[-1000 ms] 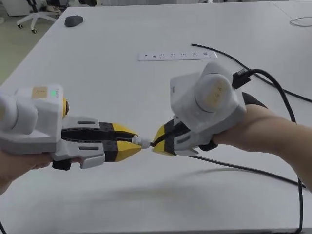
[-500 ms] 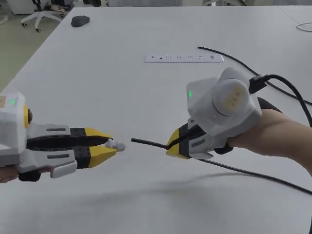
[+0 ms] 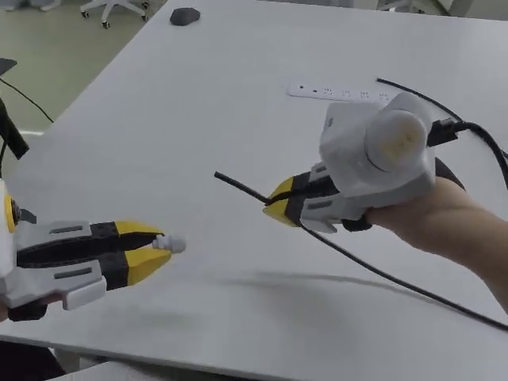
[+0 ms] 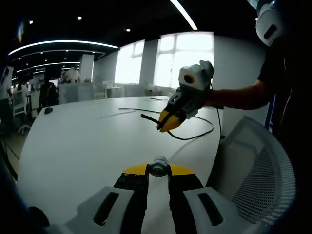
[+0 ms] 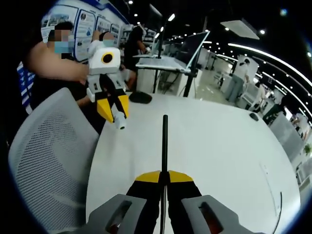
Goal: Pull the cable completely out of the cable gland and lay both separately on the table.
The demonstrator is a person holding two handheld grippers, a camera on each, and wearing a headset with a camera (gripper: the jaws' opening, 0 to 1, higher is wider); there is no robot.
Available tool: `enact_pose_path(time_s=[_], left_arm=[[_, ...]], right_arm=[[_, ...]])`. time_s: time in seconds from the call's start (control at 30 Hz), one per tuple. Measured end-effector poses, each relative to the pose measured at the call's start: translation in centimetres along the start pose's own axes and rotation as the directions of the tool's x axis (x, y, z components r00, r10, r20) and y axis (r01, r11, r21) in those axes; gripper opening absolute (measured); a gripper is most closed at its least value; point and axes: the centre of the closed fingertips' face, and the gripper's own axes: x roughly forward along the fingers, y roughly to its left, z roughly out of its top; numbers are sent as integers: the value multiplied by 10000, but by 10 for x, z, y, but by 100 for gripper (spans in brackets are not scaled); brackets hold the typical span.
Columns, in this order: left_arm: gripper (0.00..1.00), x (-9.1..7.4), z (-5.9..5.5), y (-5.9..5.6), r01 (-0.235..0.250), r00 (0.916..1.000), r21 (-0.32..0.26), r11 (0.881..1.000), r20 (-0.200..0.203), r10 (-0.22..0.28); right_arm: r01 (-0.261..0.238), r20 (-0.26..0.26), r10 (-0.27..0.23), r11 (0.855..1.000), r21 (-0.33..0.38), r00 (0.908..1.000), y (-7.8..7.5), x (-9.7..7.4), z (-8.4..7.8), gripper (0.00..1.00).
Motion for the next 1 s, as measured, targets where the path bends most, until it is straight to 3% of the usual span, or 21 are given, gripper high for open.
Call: enact_pose_path(time_s=[0.13,0.23,0.47,0.6,0.67,0.77,0.93,1.0], left_arm=[[15,-18,-17,15,-534,9985,-391,9978,134,540],[15,-27,-28,21,-853,9959,-637,9943,244,870],[15,-37,-52,28,-1371,9894,-1200,9833,307,1417],[15,-41,-60,31,-1744,9818,-1422,9744,499,1830],[15,-44,-67,39,-2069,9720,-1743,9627,756,2226],[15,-49,-78,46,-2459,9624,-1851,9515,699,2623],[15,-50,-92,50,-2603,9595,-2011,9444,549,2762],[15,-49,-97,50,-2654,9611,-1721,9487,309,2745]], right_arm=[[-12,610,-11,9993,384,9981,4,22,23,0],[-164,1336,47,9961,872,9910,13,45,44,0],[-271,1767,-8,9875,1551,9843,26,86,61,0],[86,1646,-474,9734,2291,9852,22,105,54,0],[264,1580,-749,9569,2891,9846,18,119,50,0],[108,1675,-745,9356,3530,9830,20,136,47,0],[179,1455,-816,9189,3941,9860,25,158,36,0],[216,1353,-817,9176,3969,9874,28,163,32,0]])
